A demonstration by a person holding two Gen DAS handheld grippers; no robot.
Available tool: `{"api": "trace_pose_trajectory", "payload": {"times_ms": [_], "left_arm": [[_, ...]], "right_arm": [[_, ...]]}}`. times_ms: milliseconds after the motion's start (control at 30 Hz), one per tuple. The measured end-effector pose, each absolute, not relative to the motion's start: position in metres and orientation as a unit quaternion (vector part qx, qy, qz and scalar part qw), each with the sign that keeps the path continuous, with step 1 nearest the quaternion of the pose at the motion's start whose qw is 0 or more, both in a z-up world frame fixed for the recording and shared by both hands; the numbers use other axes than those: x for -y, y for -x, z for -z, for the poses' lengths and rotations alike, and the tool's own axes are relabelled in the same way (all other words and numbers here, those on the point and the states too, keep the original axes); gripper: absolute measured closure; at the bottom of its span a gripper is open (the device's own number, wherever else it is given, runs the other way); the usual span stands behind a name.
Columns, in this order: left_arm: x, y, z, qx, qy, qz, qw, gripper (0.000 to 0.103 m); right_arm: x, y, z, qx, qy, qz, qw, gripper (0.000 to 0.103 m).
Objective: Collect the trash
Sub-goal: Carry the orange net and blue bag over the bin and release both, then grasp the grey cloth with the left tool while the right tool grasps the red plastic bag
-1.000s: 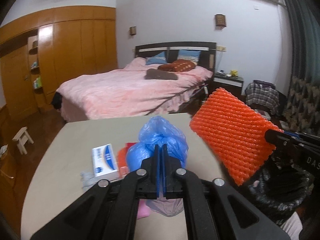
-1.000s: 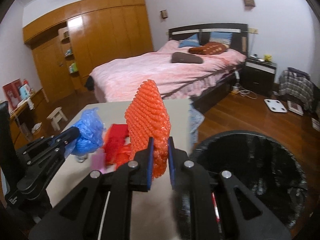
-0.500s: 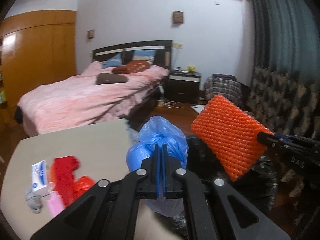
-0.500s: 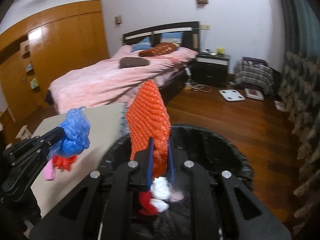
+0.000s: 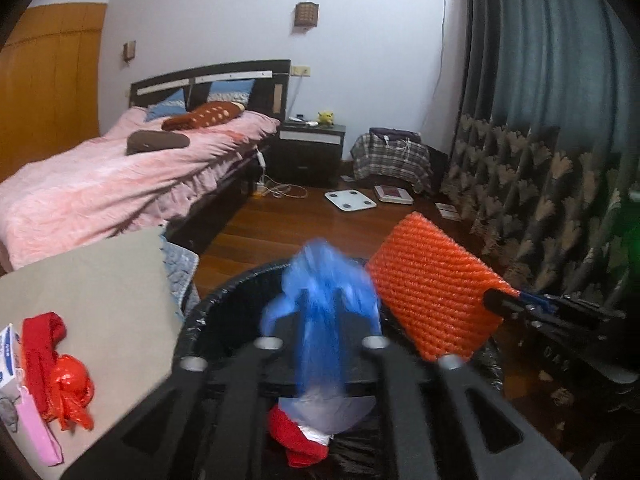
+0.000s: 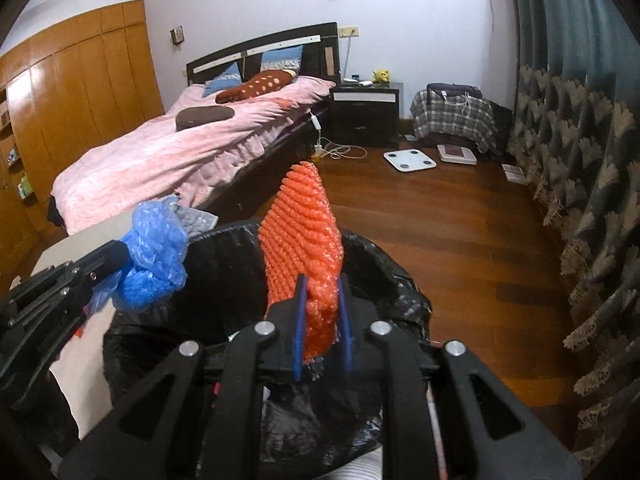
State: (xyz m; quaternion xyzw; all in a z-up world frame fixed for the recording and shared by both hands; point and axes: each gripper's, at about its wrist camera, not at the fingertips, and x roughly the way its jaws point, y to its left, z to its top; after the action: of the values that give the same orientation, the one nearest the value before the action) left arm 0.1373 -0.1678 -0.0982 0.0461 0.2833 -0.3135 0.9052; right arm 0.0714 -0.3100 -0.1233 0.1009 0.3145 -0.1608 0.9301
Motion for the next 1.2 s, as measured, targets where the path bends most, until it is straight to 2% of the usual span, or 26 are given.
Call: {"api": "trace_pose_trajectory", "payload": {"times_ms": [33, 67, 100, 133, 200, 233, 267, 367, 500, 833, 1200], "left_arm": [[0.166, -0.137, 0.098, -0.282, -0.044, 0.312, 0.906, 0.055], [0.161, -0.136, 0.098, -0.278, -0.039, 0.31, 0.909, 0.049], [0.156, -0.136, 0.097, -0.276, -0.036, 0.306, 0.911, 0.048], [0.151, -0.136, 0.098, -0.276, -0.036, 0.301, 0.912, 0.046], [0.141, -0.136, 0.098, -0.276, -0.036, 0.286, 0.917, 0.036], [0.131, -0.136, 0.098, -0.272, -0.036, 0.27, 0.923, 0.028], [0.123, -0.139, 0.098, -0.271, -0.036, 0.261, 0.926, 0.022], [0.095, -0.14, 0.099, -0.268, -0.039, 0.224, 0.936, 0.016], [0.051, -0.139, 0.102, -0.271, -0.032, 0.179, 0.945, 0.013], [-0.064, -0.132, 0.109, -0.27, -0.03, 0.051, 0.961, 0.011], [-0.149, -0.137, 0.124, -0.279, -0.015, -0.049, 0.959, 0.011]], "right_arm": [[0.311, -0.072, 0.126, -0.318, -0.101, 0.164, 0.928, 0.084], [0.311, -0.071, 0.129, -0.319, -0.102, 0.17, 0.927, 0.075], [0.31, -0.076, 0.13, -0.319, -0.102, 0.175, 0.926, 0.069], [0.309, -0.076, 0.131, -0.318, -0.101, 0.179, 0.926, 0.055], [0.305, -0.077, 0.133, -0.312, -0.094, 0.19, 0.926, 0.039], [0.307, -0.08, 0.136, -0.312, -0.094, 0.191, 0.926, 0.022], [0.301, -0.08, 0.135, -0.301, -0.086, 0.195, 0.929, 0.013], [0.292, -0.084, 0.14, -0.302, -0.083, 0.183, 0.932, 0.007], [0.288, -0.093, 0.136, -0.3, -0.082, 0.161, 0.937, 0.006], [0.209, -0.123, 0.127, -0.305, -0.06, 0.058, 0.949, 0.006], [0.105, -0.155, 0.126, -0.313, -0.015, -0.035, 0.949, 0.006]]}}
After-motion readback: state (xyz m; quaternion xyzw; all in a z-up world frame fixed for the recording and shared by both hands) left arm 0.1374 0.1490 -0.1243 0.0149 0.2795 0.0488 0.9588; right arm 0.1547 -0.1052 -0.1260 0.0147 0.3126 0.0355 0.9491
